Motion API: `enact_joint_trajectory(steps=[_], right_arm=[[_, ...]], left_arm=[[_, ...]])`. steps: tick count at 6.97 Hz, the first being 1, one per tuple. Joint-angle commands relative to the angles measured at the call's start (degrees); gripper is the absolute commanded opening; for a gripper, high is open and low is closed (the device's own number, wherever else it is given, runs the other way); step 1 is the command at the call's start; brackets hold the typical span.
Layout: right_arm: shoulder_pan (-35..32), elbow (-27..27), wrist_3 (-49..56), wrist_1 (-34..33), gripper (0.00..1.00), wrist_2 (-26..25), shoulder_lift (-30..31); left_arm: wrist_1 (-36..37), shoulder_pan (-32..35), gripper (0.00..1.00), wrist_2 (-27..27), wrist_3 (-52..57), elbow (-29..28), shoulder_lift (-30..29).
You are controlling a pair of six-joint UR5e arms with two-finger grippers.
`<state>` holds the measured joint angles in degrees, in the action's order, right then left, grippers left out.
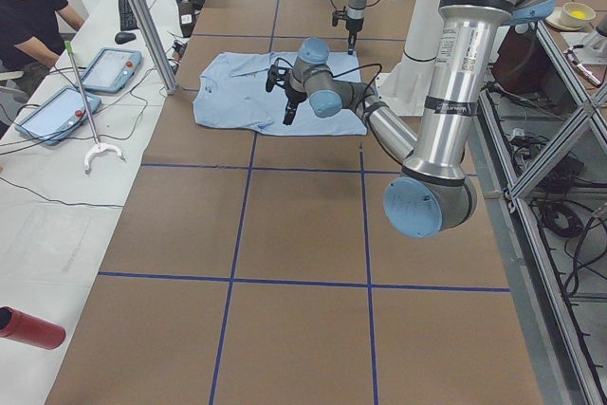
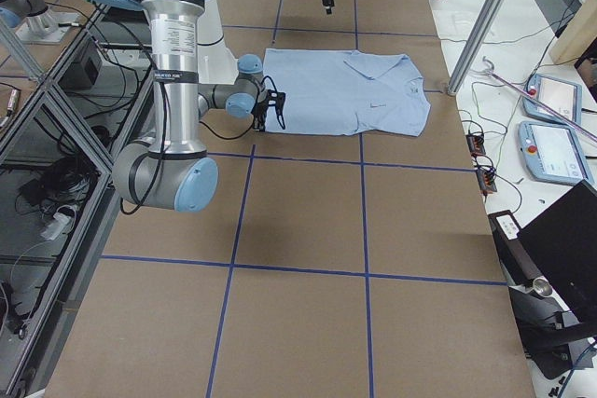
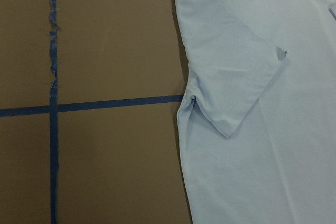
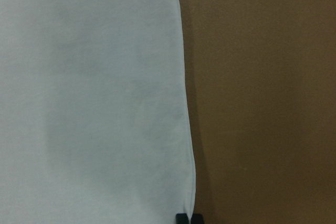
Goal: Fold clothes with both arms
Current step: 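Lower the left gripper to the other hem corner while the right gripper holds position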
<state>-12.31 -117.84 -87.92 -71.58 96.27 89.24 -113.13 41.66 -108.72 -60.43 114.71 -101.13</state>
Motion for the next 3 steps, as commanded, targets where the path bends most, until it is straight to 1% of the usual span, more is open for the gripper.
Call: enact_joint_trajectory(steps=[1, 2, 3], right_arm=[[-0.35, -2.38, -1.11, 0.12, 0.00, 0.14, 0.24], [-0.70, -3.43, -1.11, 0.12, 0.00, 0.15, 0.24], [-1.05, -3.71, -1.11, 0.12, 0.00, -0.20, 0.24]], left_arm=[[-0.24, -0.26, 1.00, -1.22, -1.79, -0.19, 0.06], [-0.68, -0.52, 1.00, -2.88, -8.76, 0.16, 0.41], [-0.95, -6.79, 1.00, -1.51, -16.66, 0.77, 0.41]])
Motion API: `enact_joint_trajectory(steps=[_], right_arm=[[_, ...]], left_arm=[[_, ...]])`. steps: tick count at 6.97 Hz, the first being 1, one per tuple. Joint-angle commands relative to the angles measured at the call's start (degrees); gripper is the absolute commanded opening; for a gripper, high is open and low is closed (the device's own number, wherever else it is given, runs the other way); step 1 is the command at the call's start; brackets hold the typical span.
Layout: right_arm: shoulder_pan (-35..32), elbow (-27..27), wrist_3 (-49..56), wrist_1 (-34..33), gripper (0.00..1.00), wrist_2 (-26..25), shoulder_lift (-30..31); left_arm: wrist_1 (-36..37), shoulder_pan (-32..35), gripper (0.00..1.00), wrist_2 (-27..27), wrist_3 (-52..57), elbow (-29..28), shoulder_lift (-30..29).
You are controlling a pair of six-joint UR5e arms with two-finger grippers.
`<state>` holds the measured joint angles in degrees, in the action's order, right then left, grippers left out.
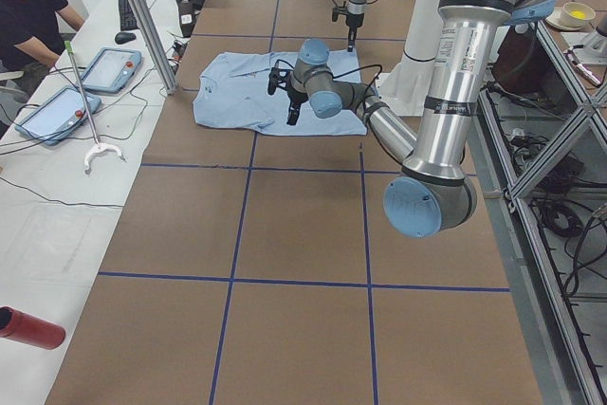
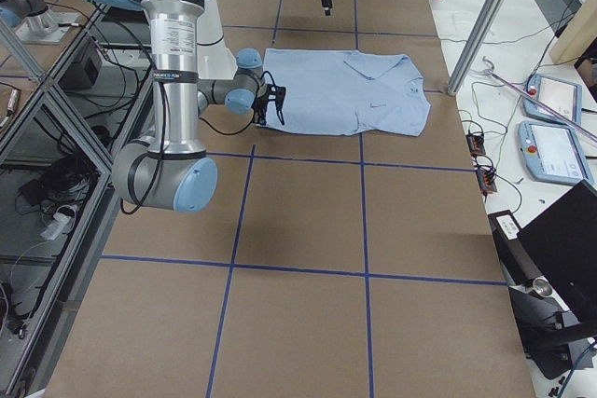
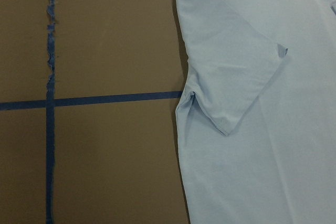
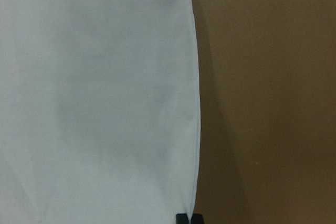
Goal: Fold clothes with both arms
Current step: 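Lower the left gripper to the other hem corner while the right gripper holds position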
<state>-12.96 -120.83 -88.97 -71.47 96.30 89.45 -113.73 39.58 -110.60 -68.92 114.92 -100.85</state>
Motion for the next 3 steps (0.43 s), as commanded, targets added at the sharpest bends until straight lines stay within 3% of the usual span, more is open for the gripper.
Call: enact_joint_trajectory(steps=[1, 3], right_arm=[[-0.92, -0.72, -0.06, 0.01, 0.00, -0.50, -0.06], [-1.19, -0.63, -0.06, 0.10, 0.00, -0.59, -0.50]], left_arm=[[-0.18, -12.00, 1.00, 5.87, -16.69, 0.66, -0.05], [2.87, -22.84, 0.99, 11.62, -26.30, 1.44, 0.04]])
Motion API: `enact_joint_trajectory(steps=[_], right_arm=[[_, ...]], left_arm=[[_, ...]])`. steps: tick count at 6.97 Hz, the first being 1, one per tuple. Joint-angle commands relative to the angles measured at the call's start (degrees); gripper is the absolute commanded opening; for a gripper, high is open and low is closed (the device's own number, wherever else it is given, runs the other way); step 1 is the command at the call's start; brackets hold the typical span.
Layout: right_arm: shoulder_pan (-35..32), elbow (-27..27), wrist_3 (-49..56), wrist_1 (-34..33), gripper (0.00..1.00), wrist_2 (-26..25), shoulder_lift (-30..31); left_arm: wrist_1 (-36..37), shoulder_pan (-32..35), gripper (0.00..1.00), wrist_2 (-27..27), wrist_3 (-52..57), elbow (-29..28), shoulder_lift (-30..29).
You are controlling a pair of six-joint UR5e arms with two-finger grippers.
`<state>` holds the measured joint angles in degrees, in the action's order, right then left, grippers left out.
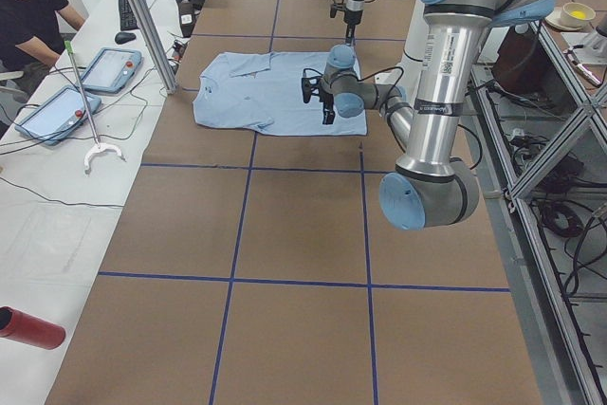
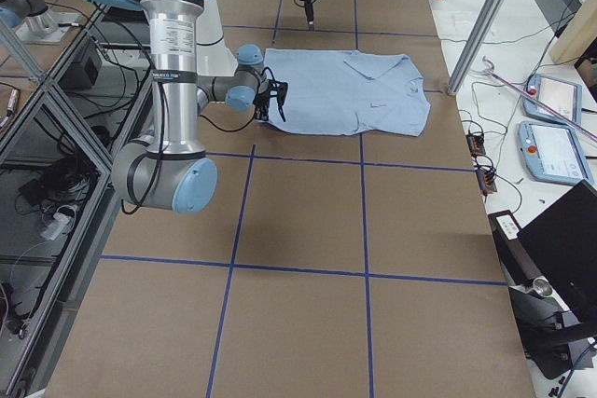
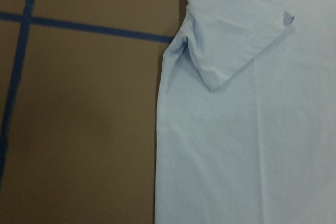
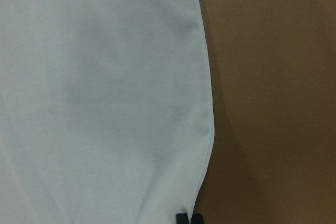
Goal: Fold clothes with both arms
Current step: 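Lower the left gripper to the other hem corner while the right gripper holds position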
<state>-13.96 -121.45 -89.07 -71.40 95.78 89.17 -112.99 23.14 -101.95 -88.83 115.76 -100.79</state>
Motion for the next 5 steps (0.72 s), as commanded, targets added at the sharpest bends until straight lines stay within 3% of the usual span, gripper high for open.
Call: enact_joint_trajectory(steps=[1, 5], right_arm=[[-0.28, -0.01, 0.04, 0.03, 0.00, -0.07, -0.40], [-1.34, -0.19, 0.04, 0.03, 0.00, 0.63, -0.58]], left_arm=[[8.51, -10.87, 0.99, 6.21, -9.32, 1.82, -0.72], [13.40, -14.17, 0.94, 8.35, -10.31, 0.61, -0.90]])
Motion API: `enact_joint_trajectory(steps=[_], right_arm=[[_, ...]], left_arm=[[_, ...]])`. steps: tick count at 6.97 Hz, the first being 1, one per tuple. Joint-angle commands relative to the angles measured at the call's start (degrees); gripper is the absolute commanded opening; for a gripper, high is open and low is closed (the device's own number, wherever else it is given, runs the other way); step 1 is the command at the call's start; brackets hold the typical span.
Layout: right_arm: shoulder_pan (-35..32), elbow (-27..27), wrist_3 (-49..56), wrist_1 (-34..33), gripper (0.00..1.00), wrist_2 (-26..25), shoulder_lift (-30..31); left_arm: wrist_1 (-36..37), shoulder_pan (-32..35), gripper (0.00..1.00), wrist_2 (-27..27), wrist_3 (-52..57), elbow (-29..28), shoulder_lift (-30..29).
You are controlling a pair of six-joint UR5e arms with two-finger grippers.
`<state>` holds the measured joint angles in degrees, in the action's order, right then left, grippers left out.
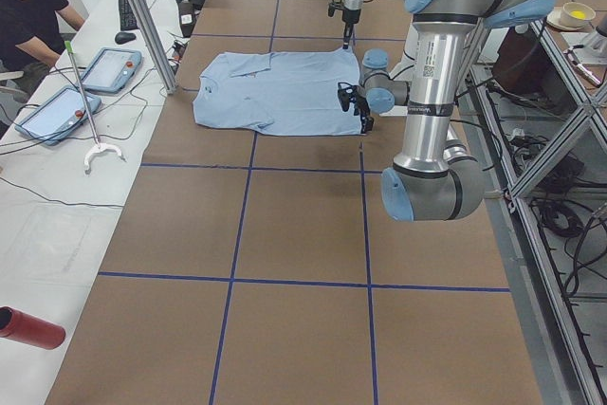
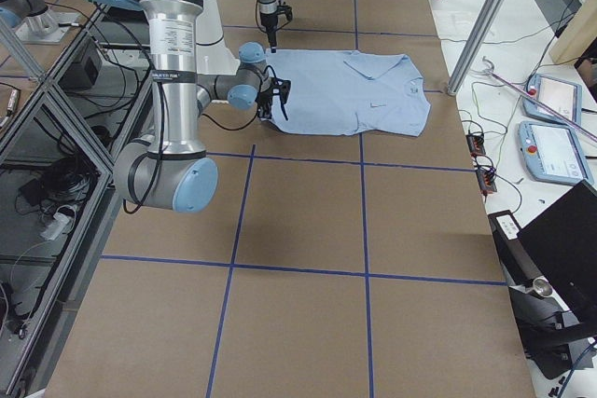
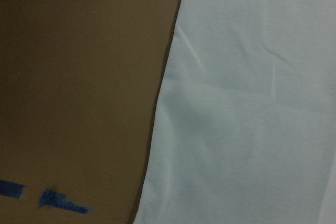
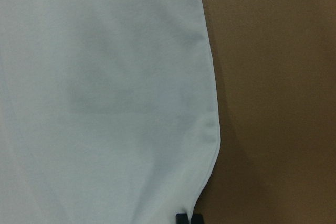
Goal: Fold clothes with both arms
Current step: 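Lower the left gripper to the other hem corner while the right gripper holds position, then grasp both hem corners with the left and right grippers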
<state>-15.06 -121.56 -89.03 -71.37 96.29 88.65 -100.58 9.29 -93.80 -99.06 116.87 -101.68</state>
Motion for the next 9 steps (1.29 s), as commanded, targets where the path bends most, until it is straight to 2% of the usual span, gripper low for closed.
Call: enact_joint_trajectory(steps=[1, 3, 6, 9], right_arm=[[-0.23, -0.08, 0.00, 0.00, 0.00, 0.12, -0.06], [-0.32, -0.08, 0.00, 0.00, 0.00, 0.30, -0.06], [-0.67, 0.09, 0.00, 0.00, 0.00, 0.30, -0.06], [-0.85, 0.09, 0.09, 0.00, 0.00, 0.30, 0.03]], left_arm=[[1.00, -0.42, 0.93, 0.20, 0.09, -1.46, -0.10], [1.00, -0.50, 0.89, 0.20, 0.18, -2.52, -0.19], [1.00, -0.59, 0.59, 0.20, -0.08, -2.43, -0.36], [1.44, -0.51, 0.56, 0.20, 0.01, -1.82, -0.19]])
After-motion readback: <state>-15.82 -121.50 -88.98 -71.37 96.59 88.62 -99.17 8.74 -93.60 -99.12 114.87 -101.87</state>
